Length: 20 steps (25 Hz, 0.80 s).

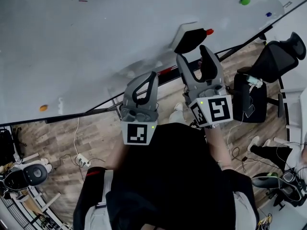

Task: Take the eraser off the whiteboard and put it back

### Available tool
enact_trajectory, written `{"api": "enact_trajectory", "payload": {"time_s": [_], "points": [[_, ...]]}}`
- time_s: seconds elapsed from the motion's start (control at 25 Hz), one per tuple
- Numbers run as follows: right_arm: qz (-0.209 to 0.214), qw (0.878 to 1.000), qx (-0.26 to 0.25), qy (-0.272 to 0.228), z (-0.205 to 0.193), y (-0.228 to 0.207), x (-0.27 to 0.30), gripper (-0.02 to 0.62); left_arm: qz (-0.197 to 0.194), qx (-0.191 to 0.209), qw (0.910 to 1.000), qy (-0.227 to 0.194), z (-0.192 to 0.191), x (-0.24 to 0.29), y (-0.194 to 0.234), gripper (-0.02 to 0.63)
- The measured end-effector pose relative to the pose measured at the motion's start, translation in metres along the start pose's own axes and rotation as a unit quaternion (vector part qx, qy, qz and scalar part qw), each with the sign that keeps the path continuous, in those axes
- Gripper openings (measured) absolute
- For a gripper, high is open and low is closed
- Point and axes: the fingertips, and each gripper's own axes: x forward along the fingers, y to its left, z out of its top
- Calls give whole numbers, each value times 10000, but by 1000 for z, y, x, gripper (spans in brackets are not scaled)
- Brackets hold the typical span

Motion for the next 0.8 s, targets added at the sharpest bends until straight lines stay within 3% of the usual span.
{"api": "enact_trajectory", "payload": {"time_s": [0.4, 0.8], "points": [[-3, 10000, 92, -15, 2, -3, 19, 287, 314, -17, 9994, 114, -5, -5, 9, 2], [126, 9996, 241, -24, 4, -5, 30, 245, 530, 62, 9983, 229, -6, -4, 10, 2]]}}
